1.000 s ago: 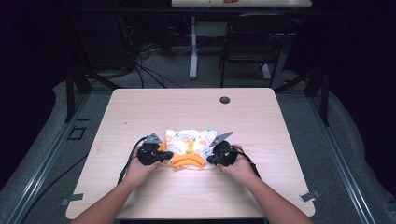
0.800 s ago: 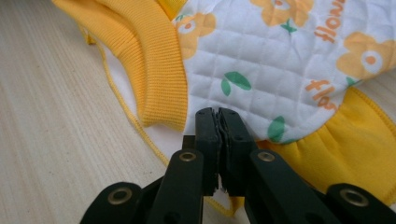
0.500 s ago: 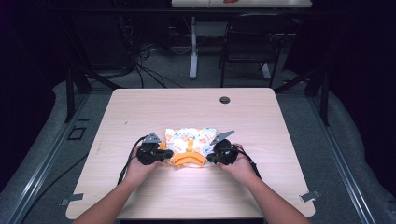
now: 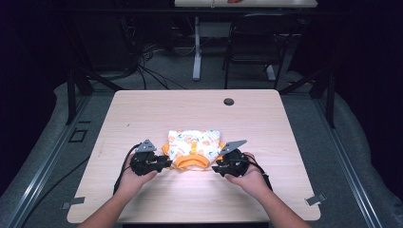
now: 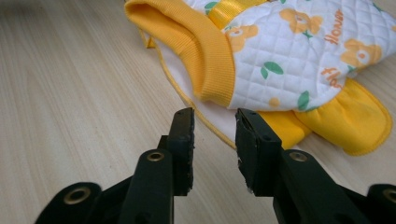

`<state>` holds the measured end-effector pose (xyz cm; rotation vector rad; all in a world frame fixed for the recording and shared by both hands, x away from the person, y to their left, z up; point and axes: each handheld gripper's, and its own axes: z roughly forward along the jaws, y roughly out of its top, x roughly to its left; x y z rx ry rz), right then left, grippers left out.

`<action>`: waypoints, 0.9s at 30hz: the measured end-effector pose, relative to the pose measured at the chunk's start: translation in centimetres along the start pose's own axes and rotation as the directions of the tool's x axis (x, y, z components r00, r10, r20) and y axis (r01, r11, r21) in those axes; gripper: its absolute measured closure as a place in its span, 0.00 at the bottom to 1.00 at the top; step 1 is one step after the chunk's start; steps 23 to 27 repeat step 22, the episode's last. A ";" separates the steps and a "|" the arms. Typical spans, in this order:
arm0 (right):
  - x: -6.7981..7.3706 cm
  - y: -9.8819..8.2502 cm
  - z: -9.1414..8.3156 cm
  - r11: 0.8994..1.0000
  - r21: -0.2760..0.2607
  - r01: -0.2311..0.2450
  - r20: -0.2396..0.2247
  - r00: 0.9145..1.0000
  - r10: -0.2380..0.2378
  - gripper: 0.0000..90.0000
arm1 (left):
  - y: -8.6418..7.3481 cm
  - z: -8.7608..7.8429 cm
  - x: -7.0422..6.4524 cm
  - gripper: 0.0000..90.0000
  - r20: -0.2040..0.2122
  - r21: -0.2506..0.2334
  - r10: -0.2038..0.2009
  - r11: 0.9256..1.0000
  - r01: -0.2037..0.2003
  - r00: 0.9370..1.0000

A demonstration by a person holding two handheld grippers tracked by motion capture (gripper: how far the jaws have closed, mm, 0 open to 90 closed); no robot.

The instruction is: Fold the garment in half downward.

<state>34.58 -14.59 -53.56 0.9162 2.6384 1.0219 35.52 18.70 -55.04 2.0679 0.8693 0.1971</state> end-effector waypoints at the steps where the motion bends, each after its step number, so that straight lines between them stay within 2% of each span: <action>1: 0.1 -0.1 -0.2 1.000 -0.002 -0.005 0.002 1.000 0.005 0.74 | -0.2 -0.2 -0.1 0.73 0.005 -0.005 -0.007 1.000 0.007 1.000; 4: 0.4 -0.5 -0.4 0.999 -0.017 -0.033 -0.009 0.999 0.033 0.72 | -0.9 -0.8 -0.3 0.71 0.008 -0.016 -0.021 1.000 0.021 1.000; 7: 0.7 -0.9 -0.4 0.999 -0.016 -0.035 -0.008 0.999 0.035 0.70 | -1.3 -1.3 -0.3 0.70 0.019 -0.019 -0.046 0.999 0.046 0.999; 10: 1.1 -1.2 -0.4 0.999 -0.023 -0.032 0.007 0.999 0.032 0.67 | -1.4 -1.7 -0.4 0.69 0.021 -0.028 -0.051 0.998 0.052 0.998; 12: 1.5 -1.4 -0.5 0.998 -0.037 -0.049 0.003 0.999 0.050 0.65 | -1.7 -1.9 -0.5 0.68 0.018 -0.027 -0.041 0.999 0.041 0.999; 15: 1.9 -1.7 -0.5 0.999 -0.037 -0.032 0.019 0.999 0.033 0.63 | -1.9 -2.2 -0.5 0.68 0.005 -0.027 -0.024 0.999 0.024 1.000; 17: 1.9 -1.8 -0.5 0.999 -0.039 -0.028 0.032 0.999 0.029 0.60 | -1.9 -2.2 -0.4 0.65 -0.002 -0.046 -0.021 0.999 0.021 1.000; 20: 1.7 -2.0 -0.3 0.995 -0.090 -0.039 0.045 0.998 0.044 0.55 | -2.0 -2.3 -0.3 0.59 -0.010 -0.081 -0.014 0.997 0.013 1.000; 22: 1.7 -2.1 -0.3 0.994 -0.109 -0.002 0.081 0.997 0.011 0.49 | -2.1 -2.3 -0.1 0.58 -0.021 -0.081 0.008 0.997 -0.010 1.000; 27: 1.7 -2.1 -0.3 0.994 -0.109 -0.002 0.081 0.997 0.011 0.49 | -2.1 -2.3 -0.1 0.58 -0.021 -0.081 0.008 0.997 -0.010 1.000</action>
